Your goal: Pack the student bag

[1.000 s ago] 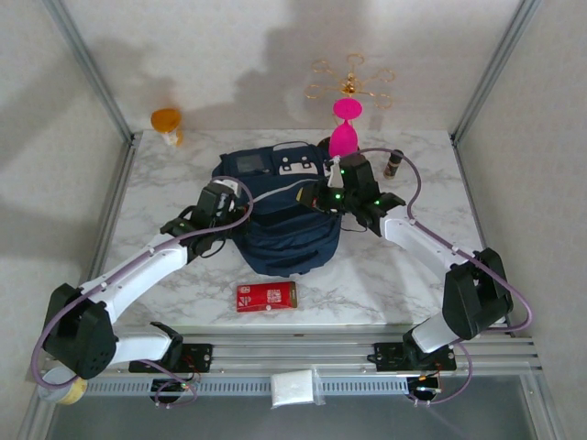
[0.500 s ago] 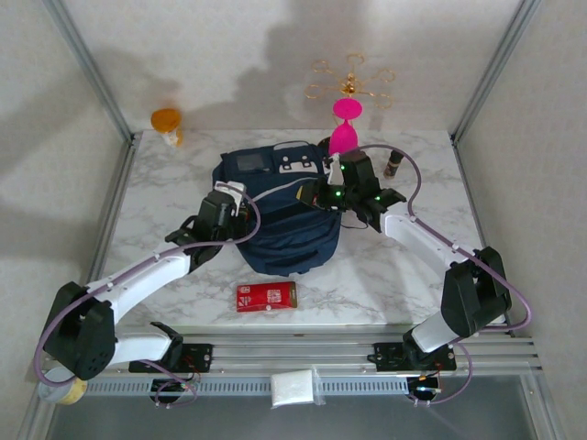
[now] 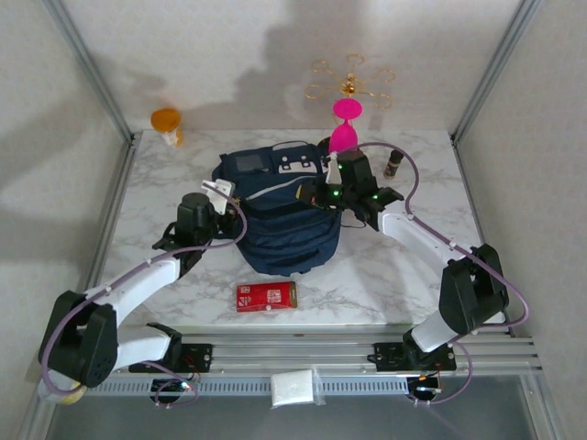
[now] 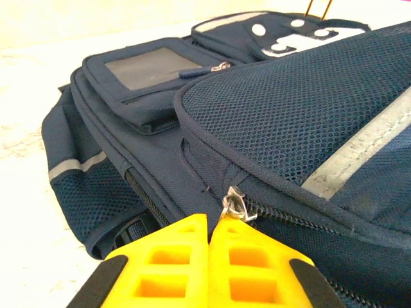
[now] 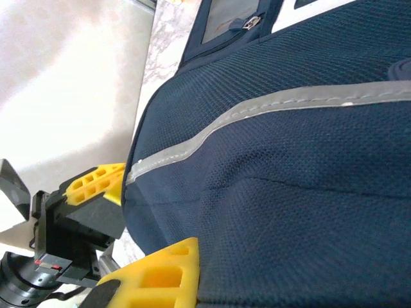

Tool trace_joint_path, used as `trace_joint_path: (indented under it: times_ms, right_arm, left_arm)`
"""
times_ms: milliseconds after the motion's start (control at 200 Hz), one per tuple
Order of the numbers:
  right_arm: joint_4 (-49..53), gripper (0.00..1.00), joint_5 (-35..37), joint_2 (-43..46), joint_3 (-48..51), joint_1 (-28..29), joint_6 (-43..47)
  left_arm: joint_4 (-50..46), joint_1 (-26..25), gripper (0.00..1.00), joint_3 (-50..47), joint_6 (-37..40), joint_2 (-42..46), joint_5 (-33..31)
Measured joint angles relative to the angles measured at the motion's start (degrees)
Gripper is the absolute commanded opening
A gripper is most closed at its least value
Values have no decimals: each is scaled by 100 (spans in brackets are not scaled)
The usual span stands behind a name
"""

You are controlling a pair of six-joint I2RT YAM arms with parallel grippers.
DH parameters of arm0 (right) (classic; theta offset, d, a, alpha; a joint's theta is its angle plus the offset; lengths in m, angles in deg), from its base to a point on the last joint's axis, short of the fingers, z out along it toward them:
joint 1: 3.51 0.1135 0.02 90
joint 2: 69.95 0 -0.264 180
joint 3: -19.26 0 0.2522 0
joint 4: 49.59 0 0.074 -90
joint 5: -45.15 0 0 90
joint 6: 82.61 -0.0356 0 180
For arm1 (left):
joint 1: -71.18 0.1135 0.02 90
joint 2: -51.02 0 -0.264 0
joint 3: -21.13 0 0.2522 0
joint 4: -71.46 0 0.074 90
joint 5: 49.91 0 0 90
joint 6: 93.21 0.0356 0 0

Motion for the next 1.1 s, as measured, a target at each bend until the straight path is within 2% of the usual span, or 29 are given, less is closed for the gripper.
trace_joint_path:
  times_ms: [190, 265, 325, 380, 481, 586, 681, 766, 986, 1101]
  right_arm:
    - [-136, 0, -35, -428, -328, 0, 24]
    - [-144, 0, -66, -533, -426, 0, 66]
    - [-120, 0, -76, -575, -463, -9, 94]
    - [-46, 13, -74, -575, -463, -42, 151]
    - [76, 34, -76, -546, -428, -114, 345]
    - [131, 46, -116, -236, -26, -142, 553]
    - [264, 55, -192, 295, 608, -179, 769]
    - [479, 61, -205, 815, 1130, -203, 918]
    - [927, 69, -205, 2070, 2358, -125, 1132]
    - [920, 71, -181, 2297, 2959, 254, 953]
  left_arm:
    - [-92, 149, 0, 422, -160, -616, -26]
    - [-184, 153, 29, 509, -326, -662, -70]
    - [-378, 225, 39, 577, -516, -656, -197]
    - [-590, 382, 46, 632, -767, -634, -369]
    - [-1071, 614, 50, 636, -1303, -376, -570]
    - [-1499, 522, 53, 470, -2063, 251, -595]
    - [-1829, 245, 54, 179, -2806, 944, -643]
    - [-2223, -205, 55, -31, -3451, 1364, -758]
    - [-3204, -1561, 58, -632, -4962, 1714, -1182]
    - [-3434, -2205, 60, -946, -5633, 1755, -1300]
